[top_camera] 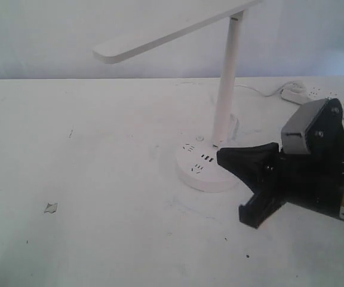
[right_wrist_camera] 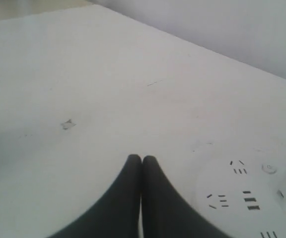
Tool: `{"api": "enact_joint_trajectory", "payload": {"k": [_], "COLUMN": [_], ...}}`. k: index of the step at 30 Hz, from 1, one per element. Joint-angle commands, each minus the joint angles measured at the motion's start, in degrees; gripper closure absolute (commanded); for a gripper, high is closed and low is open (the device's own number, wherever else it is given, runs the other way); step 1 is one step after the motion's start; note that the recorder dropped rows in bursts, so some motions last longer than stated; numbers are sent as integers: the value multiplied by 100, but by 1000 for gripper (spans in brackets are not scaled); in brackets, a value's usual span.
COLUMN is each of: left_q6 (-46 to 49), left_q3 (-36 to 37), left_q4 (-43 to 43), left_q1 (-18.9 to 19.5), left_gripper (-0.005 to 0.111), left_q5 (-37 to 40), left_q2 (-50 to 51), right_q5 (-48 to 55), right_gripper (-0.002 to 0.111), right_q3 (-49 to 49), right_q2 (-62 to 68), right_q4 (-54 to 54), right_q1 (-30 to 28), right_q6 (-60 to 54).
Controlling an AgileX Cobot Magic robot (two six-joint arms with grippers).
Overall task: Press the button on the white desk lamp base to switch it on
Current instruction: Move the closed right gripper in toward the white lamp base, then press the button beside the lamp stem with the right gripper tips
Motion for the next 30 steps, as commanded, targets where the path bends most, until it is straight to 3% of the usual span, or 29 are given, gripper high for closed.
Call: {"api": "enact_joint_trajectory", "payload": {"k": [1, 7, 16, 30], "left_q6": [-6, -6, -6, -6], "left_q3": [5, 5, 5, 5], "left_q4": [-43, -43, -43, -43], "left_q1": [-1, -1, -1, -1], "left_gripper": [107, 107, 107, 107], "left_q5": [25, 25, 25, 25], "left_q2": [-21, -21, -21, -21], "right_q5": [161, 776, 766, 1480], "right_gripper": [108, 108, 108, 108], "right_q3": [-158, -411, -856, -1888], "right_q2": [413, 1004, 2147, 3076], "right_q4": [971, 1085, 2052, 2182], "right_q1": [62, 62, 62, 813], "right_q6": [-24, -24, 46, 336]}}
